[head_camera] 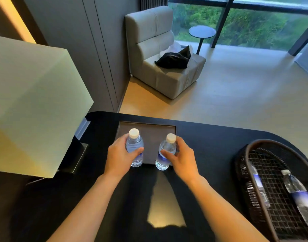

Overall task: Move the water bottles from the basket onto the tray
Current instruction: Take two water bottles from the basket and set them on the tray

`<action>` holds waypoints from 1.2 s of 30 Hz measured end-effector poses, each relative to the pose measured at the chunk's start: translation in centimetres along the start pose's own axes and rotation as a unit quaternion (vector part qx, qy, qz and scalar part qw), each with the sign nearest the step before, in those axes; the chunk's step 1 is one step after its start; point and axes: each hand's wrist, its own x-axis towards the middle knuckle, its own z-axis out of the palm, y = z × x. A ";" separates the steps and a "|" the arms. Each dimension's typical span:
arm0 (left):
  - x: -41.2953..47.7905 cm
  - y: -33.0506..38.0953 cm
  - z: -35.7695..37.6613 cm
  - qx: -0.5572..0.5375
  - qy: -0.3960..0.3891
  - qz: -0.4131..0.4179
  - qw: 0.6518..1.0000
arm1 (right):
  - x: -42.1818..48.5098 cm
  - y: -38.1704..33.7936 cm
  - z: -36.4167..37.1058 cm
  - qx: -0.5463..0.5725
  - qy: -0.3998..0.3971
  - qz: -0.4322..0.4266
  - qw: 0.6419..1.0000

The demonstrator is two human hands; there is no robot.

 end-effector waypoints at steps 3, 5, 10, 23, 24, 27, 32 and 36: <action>3.6 -1.9 0.2 -0.008 0.006 0.002 1.000 | 3.6 -0.6 3.2 -0.012 0.006 -0.008 1.000; 5.8 -3.1 0.5 -0.005 0.011 0.007 1.000 | 5.9 -1.0 5.1 -0.021 0.007 -0.011 1.000; 10.6 -5.9 1.3 -0.008 0.020 0.012 1.000 | 11.0 -1.6 8.6 -0.024 0.008 -0.034 0.999; 18.3 -10.3 1.9 -0.023 0.047 0.019 0.998 | 19.2 -1.4 14.1 -0.064 -0.007 -0.061 0.996; 18.6 -10.3 2.0 -0.022 0.047 0.020 0.998 | 19.4 -1.4 14.4 -0.065 -0.008 -0.065 0.996; 19.4 -10.5 2.3 -0.017 0.040 0.019 0.999 | 20.2 -1.5 14.9 -0.069 -0.010 -0.071 0.995; 20.3 -10.7 2.5 0.003 0.030 0.030 0.999 | 21.0 -1.6 15.4 -0.060 0.000 -0.073 0.996; 20.8 -10.7 2.5 0.008 0.023 0.034 0.999 | 21.3 -1.3 15.5 -0.071 0.008 -0.088 0.994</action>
